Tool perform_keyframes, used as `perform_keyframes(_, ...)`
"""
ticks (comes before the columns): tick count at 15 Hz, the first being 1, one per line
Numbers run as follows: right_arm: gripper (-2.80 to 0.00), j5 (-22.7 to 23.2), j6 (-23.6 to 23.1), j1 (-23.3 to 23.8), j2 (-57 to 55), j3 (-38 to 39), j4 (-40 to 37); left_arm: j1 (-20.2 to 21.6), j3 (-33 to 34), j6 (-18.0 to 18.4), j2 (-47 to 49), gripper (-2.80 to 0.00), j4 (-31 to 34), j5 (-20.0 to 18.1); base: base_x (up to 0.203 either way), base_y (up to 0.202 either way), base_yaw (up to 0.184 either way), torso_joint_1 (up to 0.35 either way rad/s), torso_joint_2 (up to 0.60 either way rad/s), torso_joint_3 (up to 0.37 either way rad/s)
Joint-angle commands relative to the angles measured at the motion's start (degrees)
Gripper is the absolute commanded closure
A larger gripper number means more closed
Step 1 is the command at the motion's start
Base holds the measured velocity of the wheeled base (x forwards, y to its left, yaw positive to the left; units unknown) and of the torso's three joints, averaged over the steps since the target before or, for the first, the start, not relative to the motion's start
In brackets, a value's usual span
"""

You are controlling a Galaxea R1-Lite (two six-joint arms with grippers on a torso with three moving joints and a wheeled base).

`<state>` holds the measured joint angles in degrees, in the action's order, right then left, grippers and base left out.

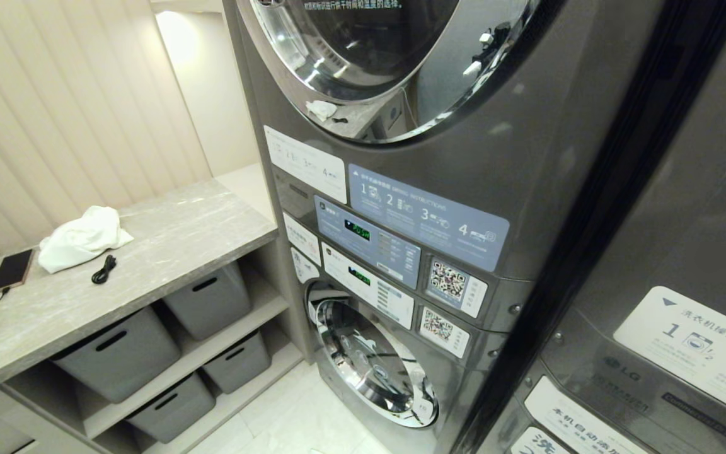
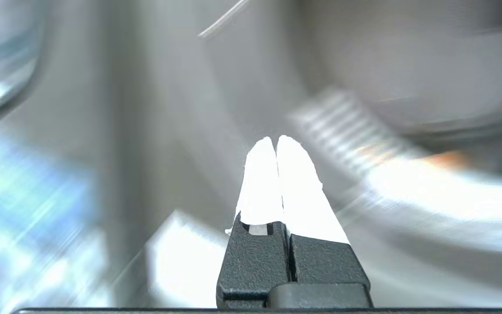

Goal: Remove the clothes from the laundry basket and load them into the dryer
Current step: Put the clothes in the dryer

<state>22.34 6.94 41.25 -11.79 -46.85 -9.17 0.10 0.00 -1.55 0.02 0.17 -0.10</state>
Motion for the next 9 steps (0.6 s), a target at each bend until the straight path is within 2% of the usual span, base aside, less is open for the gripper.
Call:
perform_keyframes(1, 0.0, 14.52, -0.06, -0.02, 12.4, 8.74, -0.52, 0.07, 0.09, -0.03, -0.02, 0.0, 0.01, 0.01, 0.0, 0.0, 0.0, 0.0, 0.0, 0.0)
perform_keyframes(2, 0.0, 19.88, -0.22, 0.01, 13.95, 13.92, -0.9, 0.08, 0.09, -0.03, -0.02, 0.0, 0.01, 0.01, 0.0, 0.0, 0.0, 0.0, 0.0, 0.0)
perform_keyframes(4, 0.0, 25.32, -1.99, 0.15, 14.08, 22.8, -1.38, 0.08, 0.09, -0.03, -0.02, 0.0, 0.01, 0.01, 0.0, 0.0, 0.0, 0.0, 0.0, 0.0)
perform_keyframes(6, 0.0, 25.82, -5.5, 0.26, 14.08, 28.98, -1.66, 0.08, 0.09, -0.03, -0.02, 0.0, 0.01, 0.01, 0.0, 0.0, 0.0, 0.0, 0.0, 0.0)
perform_keyframes(9, 0.0, 25.19, -6.15, 0.31, 14.08, 29.18, -1.72, 0.08, 0.09, -0.03, -0.02, 0.0, 0.01, 0.01, 0.0, 0.0, 0.0, 0.0, 0.0, 0.0)
